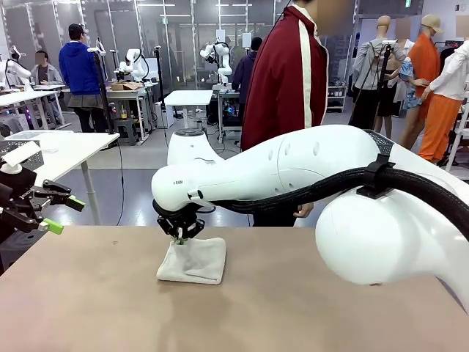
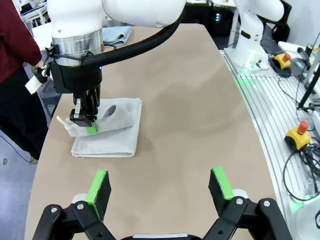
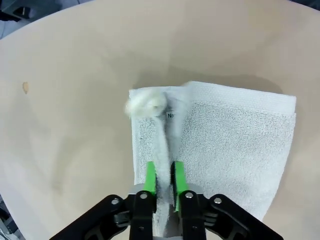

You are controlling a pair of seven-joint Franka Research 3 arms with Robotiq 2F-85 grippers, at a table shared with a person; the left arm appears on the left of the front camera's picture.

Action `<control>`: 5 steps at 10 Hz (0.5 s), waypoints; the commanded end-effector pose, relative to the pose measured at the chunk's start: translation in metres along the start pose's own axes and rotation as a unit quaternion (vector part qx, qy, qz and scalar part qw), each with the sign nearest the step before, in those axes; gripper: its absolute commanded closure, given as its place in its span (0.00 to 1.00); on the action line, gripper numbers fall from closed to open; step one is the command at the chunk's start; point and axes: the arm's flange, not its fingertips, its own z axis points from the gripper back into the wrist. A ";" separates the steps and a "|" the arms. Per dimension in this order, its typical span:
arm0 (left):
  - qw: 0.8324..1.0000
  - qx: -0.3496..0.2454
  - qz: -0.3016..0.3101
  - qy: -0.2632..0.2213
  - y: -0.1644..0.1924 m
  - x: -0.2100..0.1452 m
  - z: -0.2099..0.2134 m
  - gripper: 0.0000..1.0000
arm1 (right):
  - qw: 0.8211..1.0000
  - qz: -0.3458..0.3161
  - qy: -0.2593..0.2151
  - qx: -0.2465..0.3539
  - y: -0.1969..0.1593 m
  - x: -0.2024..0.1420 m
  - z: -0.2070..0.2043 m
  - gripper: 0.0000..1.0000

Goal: Fold the towels and place them in the basket.
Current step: When a person lays out a Towel with hook on the table, fold it in half twice.

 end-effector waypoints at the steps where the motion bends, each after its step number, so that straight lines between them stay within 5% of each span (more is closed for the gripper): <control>1: 1.000 0.001 -0.001 -0.001 0.000 0.000 0.001 0.00 | 1.000 0.005 0.009 0.019 0.004 0.008 0.000 0.55; 2: 1.000 0.001 -0.001 -0.001 0.000 0.000 0.001 0.00 | 0.999 0.005 0.005 0.033 0.003 0.010 0.001 0.71; 3: 1.000 0.001 -0.001 -0.001 0.000 0.000 0.001 0.00 | 0.999 0.006 0.000 0.046 0.002 0.010 0.002 0.36; 4: 1.000 0.001 -0.001 -0.001 0.000 0.000 0.001 0.00 | 0.998 0.008 -0.003 0.058 0.002 0.010 0.003 0.51; 5: 1.000 0.001 -0.001 -0.001 0.000 0.000 0.001 0.00 | 0.998 0.005 -0.005 0.064 0.000 0.008 0.008 0.17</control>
